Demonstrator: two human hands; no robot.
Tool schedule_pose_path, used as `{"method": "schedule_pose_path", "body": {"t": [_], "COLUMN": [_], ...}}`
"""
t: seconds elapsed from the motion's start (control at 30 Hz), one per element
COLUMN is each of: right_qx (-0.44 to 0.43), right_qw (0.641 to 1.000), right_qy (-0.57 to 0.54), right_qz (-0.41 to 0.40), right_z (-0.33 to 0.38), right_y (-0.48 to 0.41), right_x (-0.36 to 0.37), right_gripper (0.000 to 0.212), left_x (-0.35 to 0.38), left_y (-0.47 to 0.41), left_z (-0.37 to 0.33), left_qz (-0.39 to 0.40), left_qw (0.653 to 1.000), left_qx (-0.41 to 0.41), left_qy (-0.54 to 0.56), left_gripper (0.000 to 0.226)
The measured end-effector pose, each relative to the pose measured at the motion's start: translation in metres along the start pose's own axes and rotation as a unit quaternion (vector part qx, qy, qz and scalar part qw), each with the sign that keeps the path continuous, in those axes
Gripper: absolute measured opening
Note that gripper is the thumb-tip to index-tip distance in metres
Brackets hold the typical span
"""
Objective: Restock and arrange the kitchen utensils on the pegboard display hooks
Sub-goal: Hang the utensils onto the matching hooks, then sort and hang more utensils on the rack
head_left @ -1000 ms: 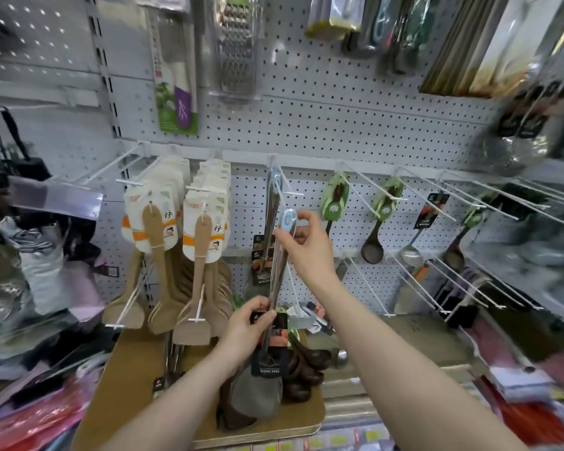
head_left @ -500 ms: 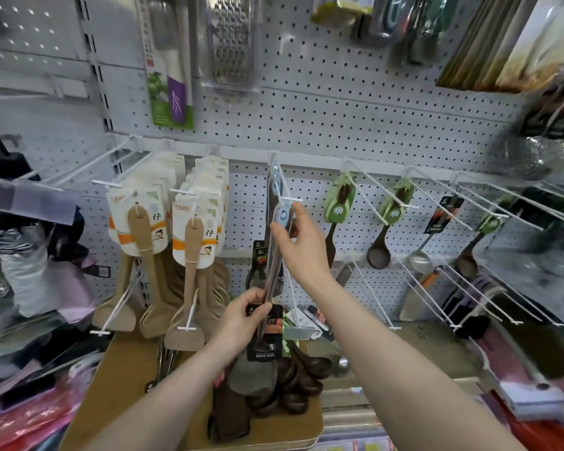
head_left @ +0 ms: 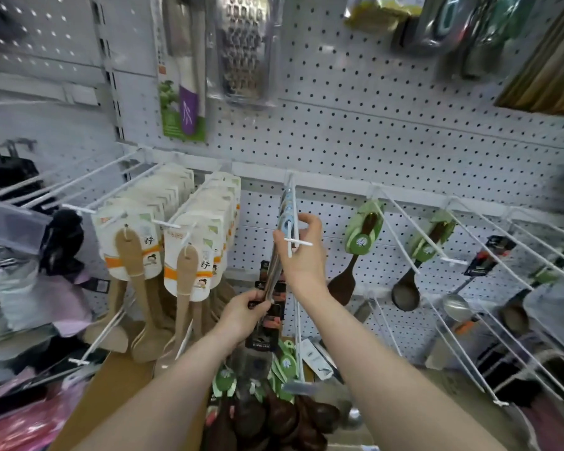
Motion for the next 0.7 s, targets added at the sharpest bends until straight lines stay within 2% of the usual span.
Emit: {"method": "schedule_pose_path", "body": {"t": [0.1, 0.23, 0.3, 0.43, 0.57, 0.7], "right_qx": [-0.01, -0.001, 0.012, 0.057, 0.073, 0.1], "right_qw": [1.0, 1.0, 0.999, 0.996, 0.995, 0.993], "right_qy": [0.005, 0.012, 0.016, 0.011, 0.024, 0.049], "right_qz": [0.0, -0.011, -0.035, -0.061, -0.058, -0.03], "right_z": [-0.002, -0.019, -0.027, -0.038, -0.046, -0.06], "right_y": [0.001, 0.015, 0.032, 0.073, 0.125, 0.175], "right_x": [-0.001, 0.005, 0.007, 0.03, 0.079, 0.134], "right_gripper": [0.035, 0.04, 0.04, 0.027, 0.018, 0.01], "left_x": [0.001, 0.005, 0.005, -0.012, -0.046, -0.091], "left_y": [-0.009, 0.007, 0.025, 0.069, 0.127, 0.176], "left_z": [0.005, 0.009, 0.01, 0.017, 0.02, 0.062], "left_qz": [0.013, 0.03, 0.045, 0.056, 0.039, 0.005], "left_qw": [1.0, 0.999, 0.999, 0.997, 0.993, 0.995], "left_qx": [-0.014, -0.003, 0.006, 0.043, 0.111, 0.102], "left_qy": [-0.023, -0.017, -0.001, -0.034, -0.014, 0.022], "left_gripper": [0.011, 0.044, 0.053, 0.04, 0.029, 0.02]}}
Point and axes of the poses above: each hand's wrist, its own y-axis away from the middle knuckle, its own x-axis out of the palm, z = x × y, the point moved 9 cm from there along -y, towards the middle knuckle, and after that the axes turned 13 degrees about z, right-handed, at the moved point
